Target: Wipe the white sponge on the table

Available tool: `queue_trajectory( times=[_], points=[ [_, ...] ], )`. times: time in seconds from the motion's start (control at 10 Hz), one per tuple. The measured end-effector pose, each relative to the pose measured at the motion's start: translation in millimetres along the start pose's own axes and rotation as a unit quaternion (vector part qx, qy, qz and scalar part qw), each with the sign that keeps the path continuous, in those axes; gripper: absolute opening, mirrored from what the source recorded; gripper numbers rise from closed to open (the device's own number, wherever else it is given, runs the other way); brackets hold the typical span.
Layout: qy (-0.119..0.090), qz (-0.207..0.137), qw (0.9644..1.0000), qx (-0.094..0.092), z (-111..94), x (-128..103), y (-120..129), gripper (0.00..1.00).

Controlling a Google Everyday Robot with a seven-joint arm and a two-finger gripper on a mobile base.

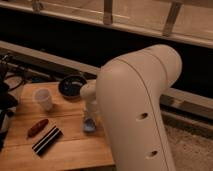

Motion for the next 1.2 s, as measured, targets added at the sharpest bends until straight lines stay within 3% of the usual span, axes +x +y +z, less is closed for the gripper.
queue_trajectory(
  times=[0.8, 1.2],
  points=[
    [-0.002, 0.011, 0.9999, 0.007, -2.0, -8.2, -9.0, 0.05],
    [-0.002, -0.004, 0.9999, 0.012, -0.2, -13.6, 10.6, 0.05]
  ],
)
